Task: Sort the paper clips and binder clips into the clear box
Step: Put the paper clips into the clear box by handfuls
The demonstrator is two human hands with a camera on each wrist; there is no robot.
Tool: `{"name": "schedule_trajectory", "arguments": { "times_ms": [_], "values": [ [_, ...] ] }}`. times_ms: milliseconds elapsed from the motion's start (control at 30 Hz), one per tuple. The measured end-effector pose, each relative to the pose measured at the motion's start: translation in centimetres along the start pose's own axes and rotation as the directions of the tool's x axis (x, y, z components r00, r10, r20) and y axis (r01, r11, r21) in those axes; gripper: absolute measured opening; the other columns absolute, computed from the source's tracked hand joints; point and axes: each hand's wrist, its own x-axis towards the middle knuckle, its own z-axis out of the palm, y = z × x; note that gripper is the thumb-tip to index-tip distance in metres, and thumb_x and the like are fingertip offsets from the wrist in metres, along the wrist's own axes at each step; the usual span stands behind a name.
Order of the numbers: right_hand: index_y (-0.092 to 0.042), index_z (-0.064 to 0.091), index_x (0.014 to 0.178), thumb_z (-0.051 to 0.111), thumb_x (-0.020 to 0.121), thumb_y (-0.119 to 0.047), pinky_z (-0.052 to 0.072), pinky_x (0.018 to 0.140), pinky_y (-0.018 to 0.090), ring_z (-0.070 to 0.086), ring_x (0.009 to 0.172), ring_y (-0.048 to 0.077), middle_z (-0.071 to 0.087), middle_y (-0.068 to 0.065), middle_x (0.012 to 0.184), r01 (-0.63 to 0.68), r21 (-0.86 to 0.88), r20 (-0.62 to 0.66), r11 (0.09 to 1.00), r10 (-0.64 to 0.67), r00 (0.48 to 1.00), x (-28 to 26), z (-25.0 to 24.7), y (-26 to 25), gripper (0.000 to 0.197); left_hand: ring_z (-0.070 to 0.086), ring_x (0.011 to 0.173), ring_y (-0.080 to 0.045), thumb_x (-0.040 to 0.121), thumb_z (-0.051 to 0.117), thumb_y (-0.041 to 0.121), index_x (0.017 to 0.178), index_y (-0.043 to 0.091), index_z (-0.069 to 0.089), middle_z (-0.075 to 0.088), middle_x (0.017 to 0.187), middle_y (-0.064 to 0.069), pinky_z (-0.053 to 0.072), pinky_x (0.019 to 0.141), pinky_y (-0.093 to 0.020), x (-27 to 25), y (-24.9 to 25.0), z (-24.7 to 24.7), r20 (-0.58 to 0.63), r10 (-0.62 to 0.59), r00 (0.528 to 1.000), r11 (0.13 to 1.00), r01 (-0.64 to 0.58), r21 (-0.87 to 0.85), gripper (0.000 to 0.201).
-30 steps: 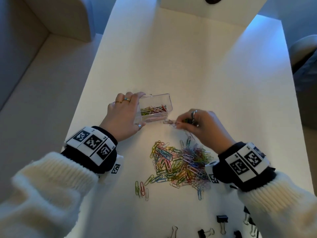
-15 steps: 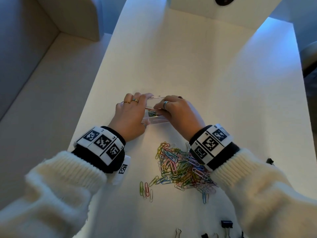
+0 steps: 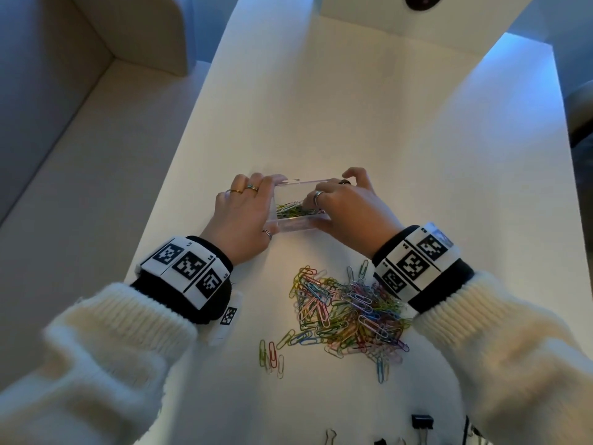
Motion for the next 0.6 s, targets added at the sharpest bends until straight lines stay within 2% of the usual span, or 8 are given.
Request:
{"name": "schedule_trajectory", "arguments": {
  "times_ms": [67, 133, 200, 300, 400, 467, 600],
  "values": [
    [-0.026, 0.054, 0.123, 0.053, 0.089, -0.034, 0.019, 0.098, 0.037, 0.053, 0.112, 0.016, 0.058, -0.006, 0.123, 0.002, 0.045, -0.016, 0.999, -0.001, 1.0, 0.0, 0.0, -0.1, 0.035, 0.029, 0.119, -0.024, 0.083, 0.059, 0.02, 0.141, 0.023, 0.021, 0.037, 0.13, -0.002, 0.032, 0.094, -0.042, 0.0, 0.0, 0.1, -0.002, -0.002, 1.0, 1.0, 0.002, -0.001, 0.069],
    [-0.029, 0.047, 0.129, 0.056, 0.086, -0.036, 0.021, 0.095, 0.039, 0.049, 0.117, 0.017, 0.053, -0.008, 0.131, 0.032, 0.031, 0.049, 0.999, -0.033, 0.998, -0.1, 0.3, -0.4, 0.045, 0.03, 0.119, -0.024, 0.083, 0.057, 0.019, 0.141, 0.023, 0.022, 0.037, 0.13, -0.003, 0.032, 0.093, -0.041, 0.0, 0.0, 0.1, -0.009, -0.006, 1.0, 1.0, 0.006, -0.003, 0.068],
    [-0.029, 0.048, 0.127, 0.055, 0.087, -0.035, 0.019, 0.095, 0.04, 0.043, 0.12, 0.016, 0.049, -0.012, 0.134, 0.051, -0.001, 0.106, 0.999, -0.051, 0.993, -0.3, 0.6, -0.7, 0.042, 0.029, 0.118, -0.024, 0.082, 0.056, 0.017, 0.141, 0.023, 0.022, 0.037, 0.13, -0.003, 0.032, 0.093, -0.04, 0.0, 0.0, 0.1, -0.009, -0.007, 1.0, 1.0, 0.007, -0.013, 0.068],
    [-0.027, 0.055, 0.119, 0.054, 0.088, -0.03, 0.017, 0.095, 0.036, 0.043, 0.118, 0.013, 0.053, -0.011, 0.126, 0.013, 0.051, 0.034, 0.999, -0.014, 0.999, -0.5, 0.3, 0.0, 0.031, 0.029, 0.119, -0.023, 0.082, 0.059, 0.019, 0.141, 0.023, 0.021, 0.037, 0.131, -0.002, 0.032, 0.093, -0.041, 0.0, 0.0, 0.1, -0.011, -0.002, 1.0, 1.0, 0.002, -0.01, 0.07],
    [-0.025, 0.056, 0.119, 0.063, 0.083, -0.024, 0.02, 0.095, 0.035, 0.047, 0.113, 0.016, 0.059, -0.007, 0.118, -0.058, 0.201, -0.103, 0.978, 0.08, 0.992, -1.2, -0.7, 0.9, 0.037, 0.03, 0.118, -0.023, 0.082, 0.061, 0.019, 0.142, 0.023, 0.021, 0.038, 0.13, -0.002, 0.032, 0.093, -0.041, 0.0, -0.1, 0.1, -0.01, 0.004, 1.0, 1.0, -0.005, -0.013, 0.071],
    [-0.023, 0.06, 0.115, 0.067, 0.08, -0.023, 0.022, 0.092, 0.037, 0.048, 0.11, 0.02, 0.063, -0.006, 0.112, -0.054, 0.17, -0.146, 0.984, 0.079, 0.986, -1.8, -0.9, 1.4, 0.035, 0.03, 0.118, -0.023, 0.082, 0.061, 0.02, 0.142, 0.023, 0.021, 0.038, 0.129, -0.002, 0.033, 0.093, -0.041, 0.0, -0.1, 0.2, -0.013, 0.006, 1.0, 1.0, -0.006, -0.013, 0.071],
    [-0.022, 0.066, 0.105, 0.066, 0.08, -0.024, 0.022, 0.087, 0.038, 0.051, 0.106, 0.022, 0.066, -0.006, 0.106, 0.026, -0.006, -0.083, 1.0, -0.026, 0.996, -1.8, -0.3, 1.6, 0.024, 0.03, 0.118, -0.024, 0.082, 0.061, 0.02, 0.141, 0.024, 0.022, 0.038, 0.129, -0.002, 0.032, 0.093, -0.042, 0.0, -0.1, 0.3, -0.019, 0.0, 1.0, 1.0, 0.0, -0.014, 0.07]
  ]
}}
